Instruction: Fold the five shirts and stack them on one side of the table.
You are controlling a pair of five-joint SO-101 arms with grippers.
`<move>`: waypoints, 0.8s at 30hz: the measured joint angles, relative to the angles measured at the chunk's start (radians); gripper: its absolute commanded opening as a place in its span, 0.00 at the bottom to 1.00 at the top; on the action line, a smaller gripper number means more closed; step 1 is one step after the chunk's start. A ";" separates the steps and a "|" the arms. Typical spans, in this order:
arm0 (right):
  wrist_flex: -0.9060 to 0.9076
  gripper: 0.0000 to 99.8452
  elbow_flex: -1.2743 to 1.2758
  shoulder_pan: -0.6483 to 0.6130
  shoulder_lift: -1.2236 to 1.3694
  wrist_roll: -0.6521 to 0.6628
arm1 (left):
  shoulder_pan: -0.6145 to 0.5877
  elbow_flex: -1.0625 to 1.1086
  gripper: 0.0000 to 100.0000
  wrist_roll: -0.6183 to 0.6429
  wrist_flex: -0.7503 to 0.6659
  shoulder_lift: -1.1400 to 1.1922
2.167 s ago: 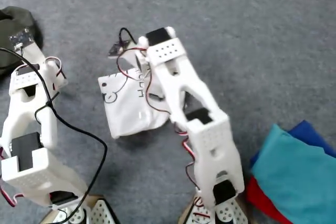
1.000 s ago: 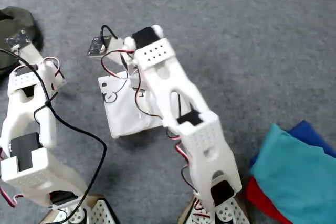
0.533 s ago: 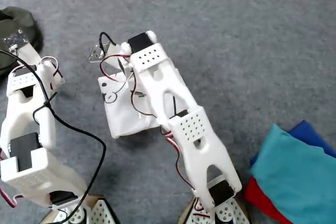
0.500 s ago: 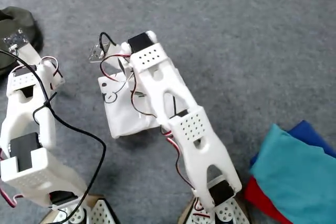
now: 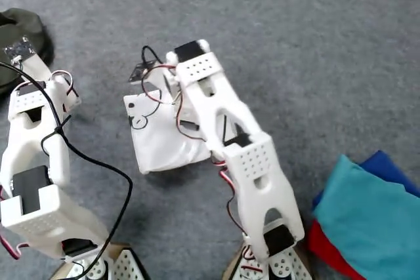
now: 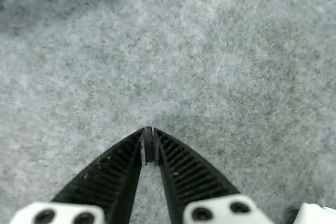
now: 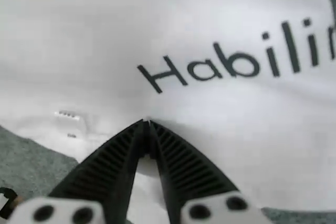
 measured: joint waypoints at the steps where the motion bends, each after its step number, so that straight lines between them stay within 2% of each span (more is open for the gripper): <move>1: 0.000 0.01 0.026 0.008 -0.026 0.002 | 0.000 0.000 0.02 0.000 0.000 0.000; 24: -0.034 0.01 0.614 0.132 -0.450 0.028 | 0.000 0.000 0.02 0.000 0.000 0.000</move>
